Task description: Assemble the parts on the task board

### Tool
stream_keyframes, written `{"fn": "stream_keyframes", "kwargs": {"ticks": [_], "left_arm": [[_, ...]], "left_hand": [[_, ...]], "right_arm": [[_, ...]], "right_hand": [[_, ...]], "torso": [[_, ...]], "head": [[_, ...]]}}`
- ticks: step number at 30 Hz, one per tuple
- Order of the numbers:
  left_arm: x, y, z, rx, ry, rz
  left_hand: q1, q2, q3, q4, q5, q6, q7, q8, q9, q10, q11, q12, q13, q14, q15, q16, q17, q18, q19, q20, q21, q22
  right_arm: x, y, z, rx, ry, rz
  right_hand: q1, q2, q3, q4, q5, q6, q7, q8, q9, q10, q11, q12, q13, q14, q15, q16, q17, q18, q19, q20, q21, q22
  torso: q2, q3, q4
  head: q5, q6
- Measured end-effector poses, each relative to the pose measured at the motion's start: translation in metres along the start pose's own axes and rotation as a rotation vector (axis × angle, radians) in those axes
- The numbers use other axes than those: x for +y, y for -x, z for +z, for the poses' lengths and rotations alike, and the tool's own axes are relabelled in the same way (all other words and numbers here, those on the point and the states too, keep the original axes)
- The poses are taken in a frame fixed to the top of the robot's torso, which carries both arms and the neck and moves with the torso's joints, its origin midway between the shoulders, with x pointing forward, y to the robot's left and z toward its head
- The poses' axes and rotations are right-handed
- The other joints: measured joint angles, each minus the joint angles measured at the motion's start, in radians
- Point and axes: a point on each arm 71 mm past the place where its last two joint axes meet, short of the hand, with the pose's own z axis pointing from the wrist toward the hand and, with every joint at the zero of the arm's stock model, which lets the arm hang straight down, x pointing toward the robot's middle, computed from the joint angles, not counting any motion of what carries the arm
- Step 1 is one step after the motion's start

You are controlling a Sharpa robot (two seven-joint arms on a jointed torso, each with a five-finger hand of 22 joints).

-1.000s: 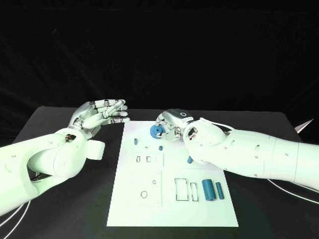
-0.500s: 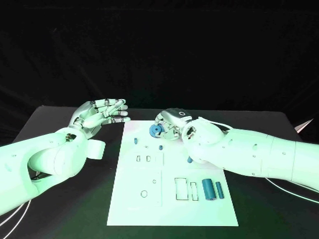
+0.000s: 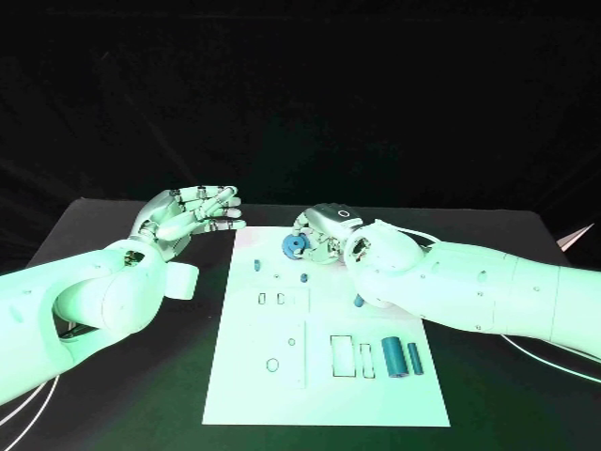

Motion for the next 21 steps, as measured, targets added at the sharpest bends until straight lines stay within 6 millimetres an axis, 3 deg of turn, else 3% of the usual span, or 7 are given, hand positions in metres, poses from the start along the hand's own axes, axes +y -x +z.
{"fn": "stream_keyframes", "kwargs": {"ticks": [21], "left_arm": [[0.001,-0.0009,0.0018,0.0,0.001,0.0]], "left_hand": [[0.004,0.004,0.0,0.0,0.0,0.0,0.0,0.0,0.0,0.0,0.0,0.0,0.0,-0.007,0.0,0.0,0.001,0.0,0.0,0.0,0.004,0.001]], "right_arm": [[-0.0014,0.0002,-0.0045,-0.007,0.0,-0.003]], "right_hand": [[0.0,0.0,0.005,0.0,-0.003,0.004,0.0,-0.001,0.0,0.0,0.0,0.0,0.0,0.0,0.0,0.0,0.001,0.0,0.0,0.0,0.0,0.0]], "torso": [[0.001,0.0009,-0.0002]], "head": [[0.003,-0.002]]}}
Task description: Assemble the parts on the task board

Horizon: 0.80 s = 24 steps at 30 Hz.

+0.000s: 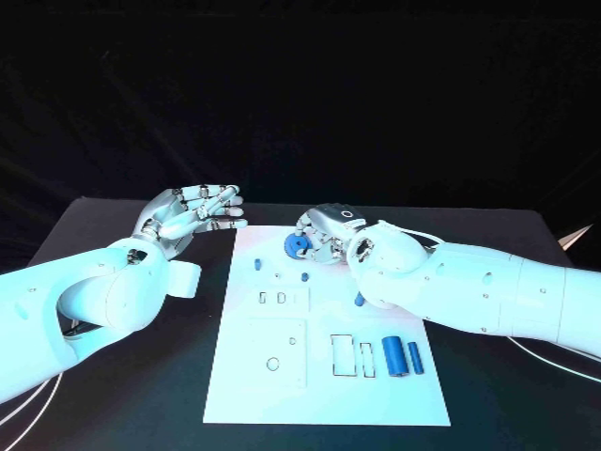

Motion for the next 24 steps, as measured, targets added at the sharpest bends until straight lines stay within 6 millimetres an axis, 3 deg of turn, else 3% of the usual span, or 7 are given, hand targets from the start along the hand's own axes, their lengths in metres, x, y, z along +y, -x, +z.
{"fn": "stream_keyframes", "kwargs": {"ticks": [24], "left_arm": [[0.0001,0.0001,0.0002,0.0,0.0,0.0]], "left_hand": [[0.0,0.0,0.0,0.0,0.0,-0.004,0.004,0.0,0.0,0.0,0.0,0.0,0.0,0.0,0.0,0.004,0.0,0.0,0.0,0.0,0.0,0.001]], "right_arm": [[-0.0011,-0.0042,-0.0044,0.006,-0.009,0.0]], "right_hand": [[-0.01,0.0,0.0,0.0,-0.003,0.0,0.0,0.004,0.0,0.0,0.0,0.0,0.001,0.0,0.0,0.0,0.0,0.0,0.0,0.0,0.0,0.0]], "torso": [[-0.001,-0.0011,-0.0001]], "head": [[0.001,0.005]]}}
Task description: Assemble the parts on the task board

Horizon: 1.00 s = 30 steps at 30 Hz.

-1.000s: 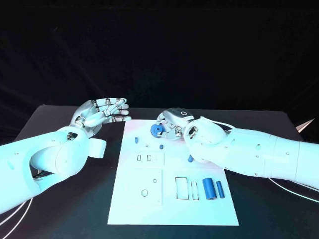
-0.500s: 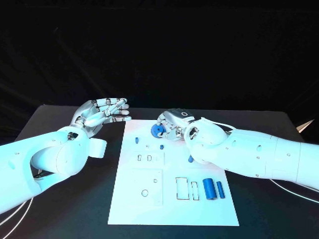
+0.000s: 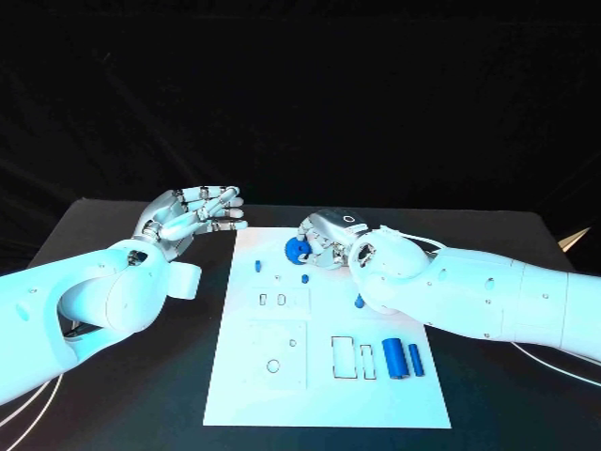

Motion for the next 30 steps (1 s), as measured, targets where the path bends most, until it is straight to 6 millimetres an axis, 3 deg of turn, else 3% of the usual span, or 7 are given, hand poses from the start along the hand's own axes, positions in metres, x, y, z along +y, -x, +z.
{"fn": "stream_keyframes", "kwargs": {"ticks": [6,13,16,19,24,30], "left_arm": [[0.0,0.0001,0.0,0.0,0.0,0.0],[0.0,0.0003,-0.0001,-0.001,0.001,0.0],[0.0,0.0005,-0.0002,-0.001,0.001,0.0],[0.0,0.0004,-0.0003,-0.001,0.001,0.0],[0.0,0.0008,-0.0005,-0.001,0.002,0.001],[-0.0001,0.0013,-0.0008,-0.002,0.002,0.001]], "left_hand": [[0.0,0.0,0.0,0.0,0.0,0.0,0.0,0.0,0.0,0.0,0.0,0.0,0.0,0.0,0.0,0.0,0.0,0.0,0.0,0.0,0.0,0.0],[0.0,0.0,0.0,0.0,0.0,0.0,0.0,0.0,0.0,0.0,0.0,0.0,0.0,0.0,0.0,0.0,0.0,0.0,0.0,0.0,0.0,0.0],[0.0,0.0,0.0,0.0,0.0,0.0,0.0,0.0,0.0,-0.004,0.004,0.0,-0.001,0.0,0.0,0.0,0.0,0.0,0.0,0.0,0.0,0.0],[0.0,0.0,-0.002,-0.002,0.0,-0.002,-0.002,0.0,0.0,-0.004,0.004,0.0,-0.001,0.0,0.0,0.0,0.001,0.0,0.0,0.0,0.0,0.0],[0.0,0.0,-0.003,-0.003,0.0,-0.004,-0.004,0.0,0.0,-0.004,0.004,0.0,-0.001,0.0,0.0,0.0,0.001,0.0,0.0,0.0,0.0,0.0],[0.0,0.0,-0.003,-0.003,0.0,-0.004,-0.004,0.0,0.0,-0.004,0.004,0.0,-0.001,0.0,0.0,0.004,0.001,0.0,0.0,0.0,0.0,0.001]], "right_arm": [[0.0001,0.0,0.0003,-0.001,-0.001,-0.001],[0.0007,-0.002,0.0001,0.006,0.0,-0.001],[0.0006,-0.0025,0.0002,0.012,0.0,-0.002],[0.0003,-0.0029,0.0002,0.018,-0.001,-0.004],[-0.0003,-0.0038,0.0,0.031,-0.003,-0.007],[-0.0015,-0.0044,-0.0003,0.042,-0.006,-0.008]], "right_hand": [[-0.012,-0.012,0.004,0.001,0.0,0.0,0.0,-0.003,0.0,0.0,0.0,-0.005,0.0,0.0,0.0,0.0,0.0,0.0,0.0,0.0,0.0,0.0],[-0.067,-0.034,0.008,0.001,0.001,-0.06,0.02,-0.052,-0.018,0.0,0.011,-0.012,0.0,0.0,0.008,0.0,0.0,0.0,-0.004,0.004,0.0,0.001],[-0.082,-0.05,-0.036,0.012,0.001,-0.082,0.028,-0.072,-0.028,0.0,0.022,-0.022,0.0,0.002,0.013,0.0,0.0,0.0,0.0,0.011,0.0,0.001],[-0.085,-0.046,-0.077,0.018,0.001,-0.083,0.03,-0.079,-0.033,0.0,0.022,-0.022,0.0,-0.002,0.016,0.0,0.0,0.0,-0.004,0.014,0.0,0.001],[-0.085,-0.045,-0.087,0.023,0.004,-0.084,0.03,-0.079,-0.033,0.0,0.022,-0.022,0.0,-0.002,0.016,0.0,0.0,0.0,0.0,0.018,0.0,0.001],[-0.086,-0.024,-0.09,0.026,0.004,-0.071,0.028,-0.079,-0.033,0.001,0.022,-0.022,0.0,-0.002,0.016,0.0,0.0,0.0,0.0,0.018,0.0,0.001]], "torso": [[0.0,0.0001,-0.0002],[0.0,0.0001,0.0002],[0.0,-0.0001,0.0002],[0.0,-0.0003,0.0002],[0.0,-0.0003,0.0002],[0.0,-0.0002,0.0002]], "head": [[0.0,0.002],[-0.001,0.002],[-0.001,0.001],[-0.001,0.0],[-0.001,-0.001],[-0.001,-0.002]]}}
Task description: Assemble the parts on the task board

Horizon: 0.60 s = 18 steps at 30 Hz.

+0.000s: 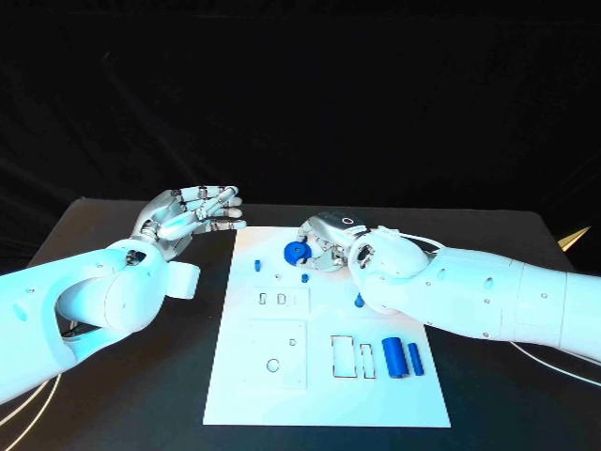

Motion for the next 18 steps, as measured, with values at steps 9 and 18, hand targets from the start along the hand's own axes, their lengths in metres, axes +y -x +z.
{"fn": "stream_keyframes", "kwargs": {"ticks": [9,18], "left_arm": [[0.0,0.001,0.0,-0.002,0.001,0.001],[0.001,0.006,0.0,-0.013,0.002,0.006]], "left_hand": [[0.0,0.0,0.0,0.0,0.0,0.0,0.0,0.0,-0.001,0.0,0.0,0.0,0.0,-0.004,0.004,0.0,0.0,0.0,0.0,0.0,0.0,0.0],[0.0,0.0,0.0,0.0,0.0,0.0,0.0,0.0,-0.001,0.0,0.0,0.0,0.0,-0.004,0.004,0.0,0.0,0.0,0.0,0.0,0.0,0.0]], "right_arm": [[-0.016,0.008,-0.012,-0.043,-0.024,0.029],[-0.05,0.043,-0.049,-0.131,-0.059,0.155]], "right_hand": [[-0.001,0.011,0.0,0.0,0.0,0.004,-0.004,0.0,-0.002,0.0,0.0,0.0,0.0,0.0,0.0,0.0,0.0,0.0,0.0,0.0,0.0,0.0],[0.015,0.027,0.015,-0.008,0.0,-0.001,0.001,-0.005,-0.005,0.0,0.0,-0.008,0.0,0.0,0.0,0.0,0.0,0.0,0.0,0.0,0.0,0.0]], "torso": [[-0.001,0.0018,-0.0033],[-0.005,0.0061,-0.0129]], "head": [[-0.001,0.005],[-0.001,0.015]]}}
